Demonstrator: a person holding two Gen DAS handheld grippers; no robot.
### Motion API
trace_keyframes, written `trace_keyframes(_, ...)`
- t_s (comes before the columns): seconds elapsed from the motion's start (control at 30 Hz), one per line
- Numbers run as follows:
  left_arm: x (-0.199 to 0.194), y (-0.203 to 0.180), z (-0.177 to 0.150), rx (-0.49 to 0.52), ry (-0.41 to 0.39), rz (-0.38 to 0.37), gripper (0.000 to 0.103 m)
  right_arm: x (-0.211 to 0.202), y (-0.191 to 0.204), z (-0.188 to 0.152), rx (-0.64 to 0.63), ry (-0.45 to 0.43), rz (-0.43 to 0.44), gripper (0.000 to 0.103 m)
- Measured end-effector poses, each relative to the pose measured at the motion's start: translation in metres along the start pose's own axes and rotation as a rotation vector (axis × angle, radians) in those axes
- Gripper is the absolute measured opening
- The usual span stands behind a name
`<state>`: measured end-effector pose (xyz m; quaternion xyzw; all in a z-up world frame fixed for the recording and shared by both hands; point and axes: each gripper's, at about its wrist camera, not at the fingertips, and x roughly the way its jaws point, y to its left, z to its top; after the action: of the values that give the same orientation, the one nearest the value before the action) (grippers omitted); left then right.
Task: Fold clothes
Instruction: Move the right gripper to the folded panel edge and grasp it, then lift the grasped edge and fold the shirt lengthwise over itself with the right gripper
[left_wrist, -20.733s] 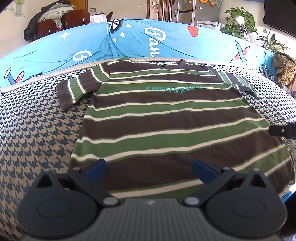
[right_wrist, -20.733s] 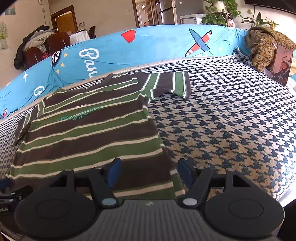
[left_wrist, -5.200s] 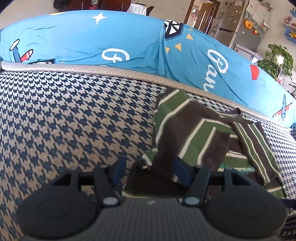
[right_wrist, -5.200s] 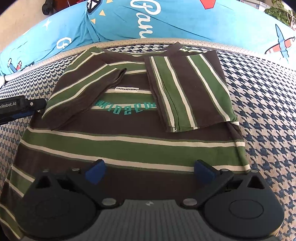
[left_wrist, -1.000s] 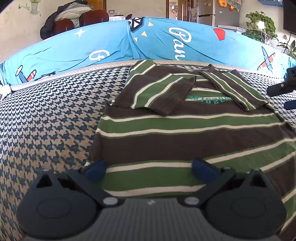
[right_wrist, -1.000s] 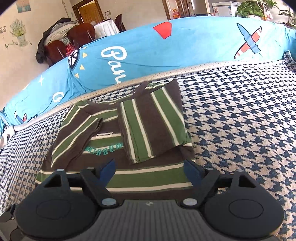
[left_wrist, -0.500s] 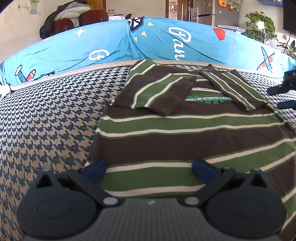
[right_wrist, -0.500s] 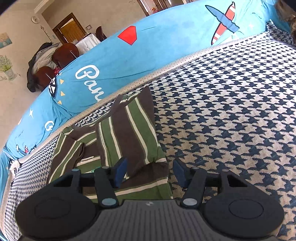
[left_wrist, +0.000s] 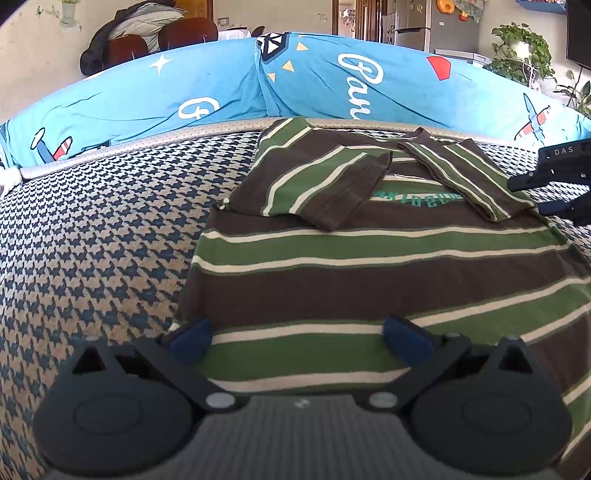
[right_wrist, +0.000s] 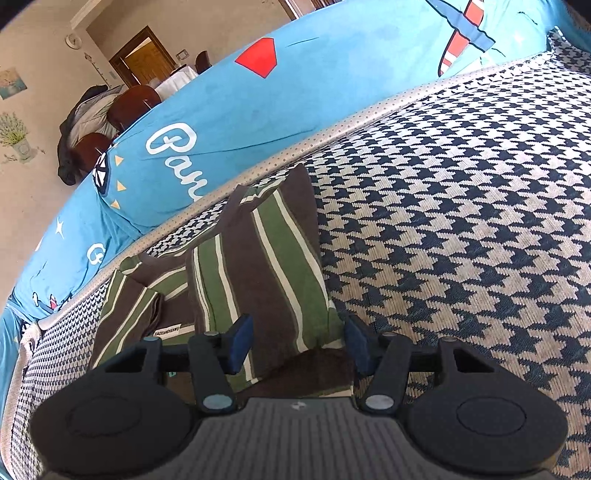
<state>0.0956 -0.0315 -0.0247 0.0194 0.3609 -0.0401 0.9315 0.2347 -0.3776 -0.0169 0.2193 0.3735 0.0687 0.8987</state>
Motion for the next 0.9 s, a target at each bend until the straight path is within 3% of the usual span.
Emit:
trace_keyframes(0.13,0.000,0.000,0.001,-0.002,0.005,0.002,0.103,0.006,0.004,-0.001,-0.034,-0.013,-0.009,0.045)
trace_keyframes(0.3,0.000,0.000,0.004,-0.005,0.019,0.006,0.103,0.008,0.004,0.000,-0.034,-0.012,-0.010,0.018)
trace_keyframes(0.6,-0.004,-0.002,0.019,0.005,0.054,-0.021,0.103,0.002,0.011,0.002,-0.044,-0.033,0.034,0.015)
trace_keyframes(0.9,-0.013,0.007,0.044,0.012,0.053,-0.056,0.103,0.002,0.001,0.003,-0.002,-0.033,0.005,0.020)
